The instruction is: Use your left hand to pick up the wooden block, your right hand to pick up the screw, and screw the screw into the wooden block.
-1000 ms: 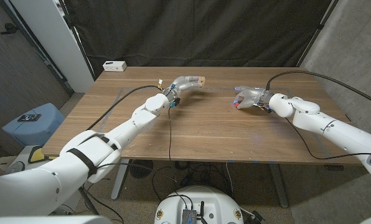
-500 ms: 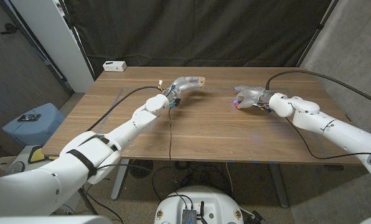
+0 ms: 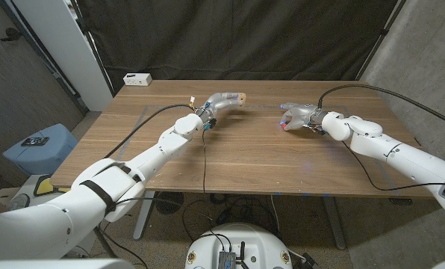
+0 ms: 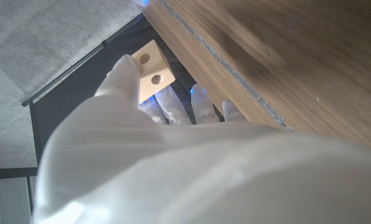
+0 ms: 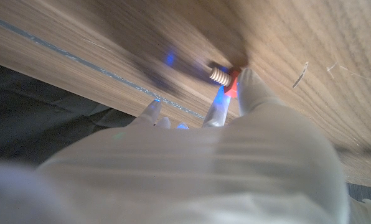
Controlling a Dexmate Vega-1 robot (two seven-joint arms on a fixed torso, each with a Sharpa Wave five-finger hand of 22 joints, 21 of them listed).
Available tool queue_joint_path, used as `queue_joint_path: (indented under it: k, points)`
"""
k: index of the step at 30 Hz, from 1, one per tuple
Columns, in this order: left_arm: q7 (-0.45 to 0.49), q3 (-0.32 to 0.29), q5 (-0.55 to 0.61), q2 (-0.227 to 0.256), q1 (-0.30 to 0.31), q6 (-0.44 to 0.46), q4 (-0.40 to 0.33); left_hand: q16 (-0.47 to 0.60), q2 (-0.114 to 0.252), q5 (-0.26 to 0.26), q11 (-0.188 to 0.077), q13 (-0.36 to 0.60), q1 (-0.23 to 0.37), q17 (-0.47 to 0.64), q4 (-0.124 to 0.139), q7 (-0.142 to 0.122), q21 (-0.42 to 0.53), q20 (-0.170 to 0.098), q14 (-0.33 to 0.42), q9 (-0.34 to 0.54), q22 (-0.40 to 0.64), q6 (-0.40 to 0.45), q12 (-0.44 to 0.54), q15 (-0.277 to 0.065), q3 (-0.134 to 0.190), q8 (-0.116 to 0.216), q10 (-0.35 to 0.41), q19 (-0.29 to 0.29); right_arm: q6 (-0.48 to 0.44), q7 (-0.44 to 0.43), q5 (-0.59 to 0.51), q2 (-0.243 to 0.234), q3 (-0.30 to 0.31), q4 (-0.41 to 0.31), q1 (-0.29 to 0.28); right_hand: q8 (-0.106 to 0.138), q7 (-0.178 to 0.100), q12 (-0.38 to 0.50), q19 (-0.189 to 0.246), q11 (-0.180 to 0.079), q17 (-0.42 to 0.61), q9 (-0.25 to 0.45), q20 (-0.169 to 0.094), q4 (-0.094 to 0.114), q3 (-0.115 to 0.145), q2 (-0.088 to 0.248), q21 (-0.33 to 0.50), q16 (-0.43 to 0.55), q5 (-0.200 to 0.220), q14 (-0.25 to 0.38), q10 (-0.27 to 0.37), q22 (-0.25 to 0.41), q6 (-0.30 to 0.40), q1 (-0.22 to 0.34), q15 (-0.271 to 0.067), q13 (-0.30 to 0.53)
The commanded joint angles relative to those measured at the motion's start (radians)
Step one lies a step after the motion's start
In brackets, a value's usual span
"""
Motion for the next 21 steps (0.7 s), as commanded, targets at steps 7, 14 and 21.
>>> queue_joint_path:
  k: [7, 14, 21]
  points:
    - [-0.012, -0.004, -0.016, -0.011, -0.002, -0.004, 0.024, 0.005, 0.013, 0.006, 0.003, 0.007, -0.002, 0.001, 0.006, 0.004, 0.007, 0.001, 0.001, 0.006, 0.004, 0.009, 0.006, -0.097, 0.001, 0.003, 0.008, 0.002, -0.002, -0.013, -0.001, -0.002, 0.004, -0.002, -0.003, 0.020, 0.000, 0.006, 0.013, -0.002, 0.004, 0.008, -0.004, 0.004, -0.005, 0.000, 0.008, 0.009, 0.007, 0.005, 0.012, 0.002, 0.020, 0.012, 0.002, 0.004]
    - [-0.017, -0.005, -0.020, -0.016, -0.006, -0.007, 0.036, 0.006, 0.015, 0.006, 0.003, 0.008, -0.004, 0.001, 0.007, 0.004, 0.007, 0.004, 0.001, 0.006, 0.004, 0.008, 0.005, -0.095, 0.000, 0.002, 0.009, 0.001, 0.002, -0.020, 0.014, -0.003, 0.014, -0.003, -0.007, 0.024, 0.001, 0.006, 0.014, -0.002, 0.004, 0.011, -0.004, 0.005, -0.006, 0.001, 0.008, 0.010, 0.006, 0.007, 0.013, 0.002, 0.023, 0.012, 0.000, 0.004]
    - [-0.023, -0.005, -0.022, -0.020, -0.010, -0.009, 0.048, 0.006, 0.016, 0.006, 0.003, 0.009, -0.005, 0.001, 0.007, 0.005, 0.007, 0.002, 0.001, 0.006, 0.004, 0.008, 0.003, -0.094, -0.002, 0.002, 0.010, 0.001, 0.013, -0.031, 0.054, -0.002, 0.033, -0.001, -0.017, 0.031, 0.003, 0.005, 0.014, -0.001, 0.005, 0.013, -0.004, 0.006, -0.008, 0.001, 0.007, 0.010, 0.006, 0.006, 0.015, 0.002, 0.032, 0.011, 0.000, 0.004]
